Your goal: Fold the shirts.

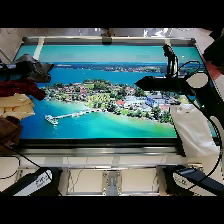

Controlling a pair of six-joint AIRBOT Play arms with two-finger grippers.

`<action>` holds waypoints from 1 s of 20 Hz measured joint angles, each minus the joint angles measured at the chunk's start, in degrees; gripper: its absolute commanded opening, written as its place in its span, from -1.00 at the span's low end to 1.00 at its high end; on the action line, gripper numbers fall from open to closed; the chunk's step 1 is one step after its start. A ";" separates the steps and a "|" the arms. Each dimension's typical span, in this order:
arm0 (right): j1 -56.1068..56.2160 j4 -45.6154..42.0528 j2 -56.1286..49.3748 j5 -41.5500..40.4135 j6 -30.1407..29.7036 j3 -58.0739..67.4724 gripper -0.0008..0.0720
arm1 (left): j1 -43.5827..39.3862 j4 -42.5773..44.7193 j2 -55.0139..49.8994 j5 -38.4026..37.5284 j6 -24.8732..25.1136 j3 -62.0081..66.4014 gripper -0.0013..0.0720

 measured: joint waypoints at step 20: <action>0.00 -0.83 0.00 -0.15 0.00 0.00 -0.95 | 4.24 16.90 -7.19 5.68 -4.48 0.00 1.00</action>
